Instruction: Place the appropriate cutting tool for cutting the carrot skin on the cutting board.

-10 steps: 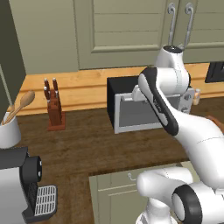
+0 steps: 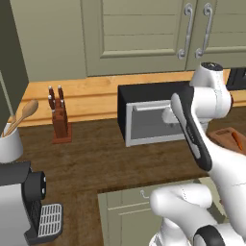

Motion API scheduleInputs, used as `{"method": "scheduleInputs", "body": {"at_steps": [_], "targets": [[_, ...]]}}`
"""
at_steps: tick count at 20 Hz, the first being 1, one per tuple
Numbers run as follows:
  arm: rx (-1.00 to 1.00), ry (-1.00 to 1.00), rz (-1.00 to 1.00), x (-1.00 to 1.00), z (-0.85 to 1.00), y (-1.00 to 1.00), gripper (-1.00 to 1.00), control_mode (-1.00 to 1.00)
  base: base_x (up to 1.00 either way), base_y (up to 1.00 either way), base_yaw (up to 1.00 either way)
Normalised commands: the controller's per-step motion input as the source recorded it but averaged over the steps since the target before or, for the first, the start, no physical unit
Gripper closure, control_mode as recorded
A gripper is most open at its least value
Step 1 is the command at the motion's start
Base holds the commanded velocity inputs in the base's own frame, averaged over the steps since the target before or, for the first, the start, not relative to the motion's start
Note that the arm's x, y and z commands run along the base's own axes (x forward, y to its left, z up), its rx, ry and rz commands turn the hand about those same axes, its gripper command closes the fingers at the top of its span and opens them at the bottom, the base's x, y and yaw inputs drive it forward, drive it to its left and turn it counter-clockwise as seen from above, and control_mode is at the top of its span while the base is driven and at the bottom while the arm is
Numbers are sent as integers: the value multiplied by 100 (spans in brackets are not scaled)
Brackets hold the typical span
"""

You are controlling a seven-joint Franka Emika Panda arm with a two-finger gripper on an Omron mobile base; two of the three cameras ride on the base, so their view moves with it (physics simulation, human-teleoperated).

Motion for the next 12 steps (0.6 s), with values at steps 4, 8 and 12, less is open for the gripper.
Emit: {"method": "scheduleInputs", "body": {"at_steps": [4,8,12], "targets": [[14,0,-19,-100,-56,-100,-100,-100,0,0,0],[10,0,-20,-100,-57,-100,-100,-100,0,0,0],[15,0,-17,-100,-31,-97,-100,-100,0,0,0]]}}
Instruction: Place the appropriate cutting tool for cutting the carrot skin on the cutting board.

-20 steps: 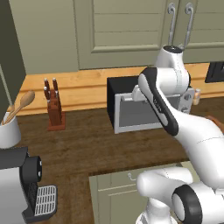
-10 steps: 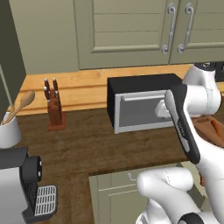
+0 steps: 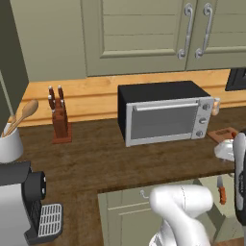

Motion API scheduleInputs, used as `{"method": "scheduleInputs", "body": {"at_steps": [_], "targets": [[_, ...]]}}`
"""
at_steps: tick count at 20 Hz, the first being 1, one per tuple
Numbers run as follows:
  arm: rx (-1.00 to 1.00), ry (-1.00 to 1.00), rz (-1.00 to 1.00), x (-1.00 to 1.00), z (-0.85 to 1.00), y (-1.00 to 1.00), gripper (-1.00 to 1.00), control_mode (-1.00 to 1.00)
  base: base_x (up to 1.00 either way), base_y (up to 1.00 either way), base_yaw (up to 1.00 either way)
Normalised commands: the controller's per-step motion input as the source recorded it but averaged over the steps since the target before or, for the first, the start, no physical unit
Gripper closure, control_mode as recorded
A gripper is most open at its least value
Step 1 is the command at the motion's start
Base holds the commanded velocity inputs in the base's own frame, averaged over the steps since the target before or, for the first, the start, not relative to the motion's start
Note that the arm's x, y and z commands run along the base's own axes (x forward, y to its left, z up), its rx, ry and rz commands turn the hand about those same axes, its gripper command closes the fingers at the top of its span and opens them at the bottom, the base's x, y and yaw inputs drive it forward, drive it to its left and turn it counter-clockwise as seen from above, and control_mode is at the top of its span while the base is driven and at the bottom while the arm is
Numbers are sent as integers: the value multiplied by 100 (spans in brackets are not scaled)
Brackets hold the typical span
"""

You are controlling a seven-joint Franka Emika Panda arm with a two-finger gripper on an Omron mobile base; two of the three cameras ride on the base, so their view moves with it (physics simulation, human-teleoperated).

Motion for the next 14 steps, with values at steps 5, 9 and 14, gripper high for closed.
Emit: {"method": "scheduleInputs", "body": {"at_steps": [5,9,14], "targets": [[19,5,-12,-70,-6,-99,-100,-100,0,0,0],[21,23,-8,0,-9,-100,-100,-100,0,0,0],[10,26,-1,37,-38,-88,-100,-100,0,0,0]]}}
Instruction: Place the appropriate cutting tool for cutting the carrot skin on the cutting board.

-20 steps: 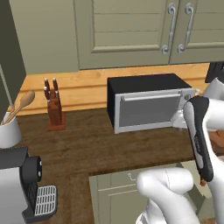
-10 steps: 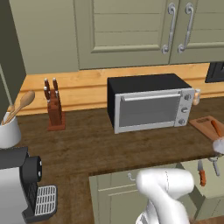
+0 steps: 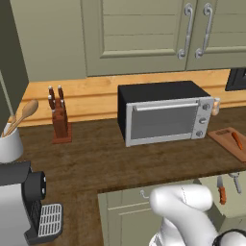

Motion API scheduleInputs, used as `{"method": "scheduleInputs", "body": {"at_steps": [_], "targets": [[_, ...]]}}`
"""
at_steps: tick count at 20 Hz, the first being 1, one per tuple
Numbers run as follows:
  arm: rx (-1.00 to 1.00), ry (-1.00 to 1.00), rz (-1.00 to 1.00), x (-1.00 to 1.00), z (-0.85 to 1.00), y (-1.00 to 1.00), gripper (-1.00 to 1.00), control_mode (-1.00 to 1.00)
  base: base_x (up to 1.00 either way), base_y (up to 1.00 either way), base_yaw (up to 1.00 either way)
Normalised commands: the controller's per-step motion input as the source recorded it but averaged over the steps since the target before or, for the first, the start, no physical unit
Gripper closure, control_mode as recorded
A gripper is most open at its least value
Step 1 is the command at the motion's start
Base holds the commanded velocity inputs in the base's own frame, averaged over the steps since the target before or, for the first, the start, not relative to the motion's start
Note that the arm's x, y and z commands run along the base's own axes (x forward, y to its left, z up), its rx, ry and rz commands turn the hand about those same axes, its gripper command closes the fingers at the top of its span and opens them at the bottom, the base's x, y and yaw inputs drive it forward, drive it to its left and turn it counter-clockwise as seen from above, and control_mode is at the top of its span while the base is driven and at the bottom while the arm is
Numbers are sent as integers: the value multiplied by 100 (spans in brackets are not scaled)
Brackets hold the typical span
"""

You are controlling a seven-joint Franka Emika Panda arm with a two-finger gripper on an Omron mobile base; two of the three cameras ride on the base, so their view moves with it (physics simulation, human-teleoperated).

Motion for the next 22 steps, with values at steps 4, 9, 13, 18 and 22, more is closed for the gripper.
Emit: {"method": "scheduleInputs", "body": {"at_steps": [4,9,13,18,22], "targets": [[-1,5,0,18,-68,-56,-100,-100,0,0,0],[-15,9,2,19,-83,-7,-100,-100,0,0,0],[-8,11,11,42,-50,-5,-100,-100,0,0,0],[-1,0,15,18,-66,-9,-100,-100,0,0,0],[0,1,16,11,-64,-17,-100,-100,0,0,0]]}}
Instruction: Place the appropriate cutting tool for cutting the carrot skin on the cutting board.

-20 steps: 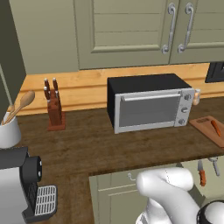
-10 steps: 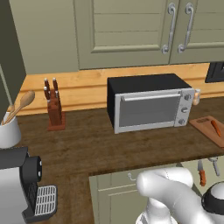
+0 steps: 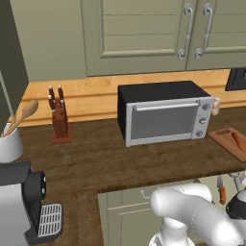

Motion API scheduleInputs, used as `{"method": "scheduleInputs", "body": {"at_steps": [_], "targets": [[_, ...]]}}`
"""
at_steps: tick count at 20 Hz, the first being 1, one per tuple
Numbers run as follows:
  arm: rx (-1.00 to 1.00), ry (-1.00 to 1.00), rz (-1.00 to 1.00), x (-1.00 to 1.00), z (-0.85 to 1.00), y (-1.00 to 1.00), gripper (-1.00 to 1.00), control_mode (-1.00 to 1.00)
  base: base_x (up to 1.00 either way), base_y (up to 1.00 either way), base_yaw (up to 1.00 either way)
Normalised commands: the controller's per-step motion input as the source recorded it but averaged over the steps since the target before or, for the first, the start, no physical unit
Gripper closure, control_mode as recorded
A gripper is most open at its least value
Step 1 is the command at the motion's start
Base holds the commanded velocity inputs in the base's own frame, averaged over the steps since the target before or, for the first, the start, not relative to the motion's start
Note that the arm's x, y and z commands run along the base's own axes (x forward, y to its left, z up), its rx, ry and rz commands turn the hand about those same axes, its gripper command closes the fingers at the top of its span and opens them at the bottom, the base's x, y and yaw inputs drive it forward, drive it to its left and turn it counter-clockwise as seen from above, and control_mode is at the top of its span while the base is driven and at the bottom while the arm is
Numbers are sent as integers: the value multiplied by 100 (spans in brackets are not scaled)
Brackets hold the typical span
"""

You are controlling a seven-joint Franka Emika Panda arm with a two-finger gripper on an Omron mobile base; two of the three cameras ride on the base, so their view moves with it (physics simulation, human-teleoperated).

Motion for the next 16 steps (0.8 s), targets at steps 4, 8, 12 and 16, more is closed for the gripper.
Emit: {"method": "scheduleInputs", "body": {"at_steps": [4,8,12,16], "targets": [[0,7,17,13,-51,-19,-100,-100,0,0,0],[0,4,16,5,-55,-19,-100,-100,0,0,0],[0,0,15,0,-57,-14,-100,-100,0,0,0],[0,0,12,0,-55,-3,-100,-100,0,0,0]]}}
